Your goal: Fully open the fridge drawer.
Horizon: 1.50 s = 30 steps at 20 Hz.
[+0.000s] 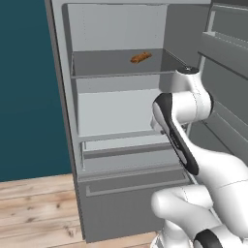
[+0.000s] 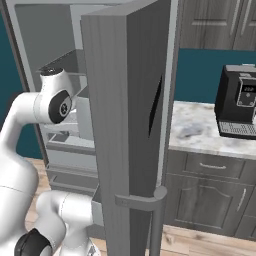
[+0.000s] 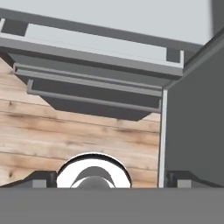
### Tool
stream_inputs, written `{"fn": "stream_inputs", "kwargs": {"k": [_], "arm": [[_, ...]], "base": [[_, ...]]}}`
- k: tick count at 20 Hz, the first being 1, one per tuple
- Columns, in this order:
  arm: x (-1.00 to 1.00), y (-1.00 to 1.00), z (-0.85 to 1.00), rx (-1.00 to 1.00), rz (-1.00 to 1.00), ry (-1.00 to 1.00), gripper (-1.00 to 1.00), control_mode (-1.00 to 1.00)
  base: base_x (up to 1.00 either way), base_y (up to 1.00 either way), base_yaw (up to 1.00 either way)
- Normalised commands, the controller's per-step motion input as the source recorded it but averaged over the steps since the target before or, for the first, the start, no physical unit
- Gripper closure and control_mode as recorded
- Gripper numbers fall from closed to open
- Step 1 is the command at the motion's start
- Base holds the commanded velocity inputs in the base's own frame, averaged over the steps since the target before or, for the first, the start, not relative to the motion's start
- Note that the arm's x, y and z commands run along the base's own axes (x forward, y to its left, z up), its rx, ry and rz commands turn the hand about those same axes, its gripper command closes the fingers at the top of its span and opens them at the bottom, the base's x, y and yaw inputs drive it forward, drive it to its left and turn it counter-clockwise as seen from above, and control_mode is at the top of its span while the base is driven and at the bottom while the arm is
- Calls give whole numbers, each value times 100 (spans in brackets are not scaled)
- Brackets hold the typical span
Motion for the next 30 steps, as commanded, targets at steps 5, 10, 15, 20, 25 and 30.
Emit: {"fn": "stream_inputs", "kwargs": {"k": [5,10,15,20,25,30], "arm": [[17,14,-48,0,1,-22,-100,-100],[30,15,-29,10,0,-17,-100,-100],[45,47,-17,4,0,-3,-100,-100],[40,47,-31,0,0,0,-100,-100],[35,17,-33,1,-2,0,-100,-100],[38,8,-38,0,-2,2,-100,-100]], "base": [[0,0,0],[0,0,0],[0,0,0],[0,0,0],[0,0,0],[0,0,0]]}}
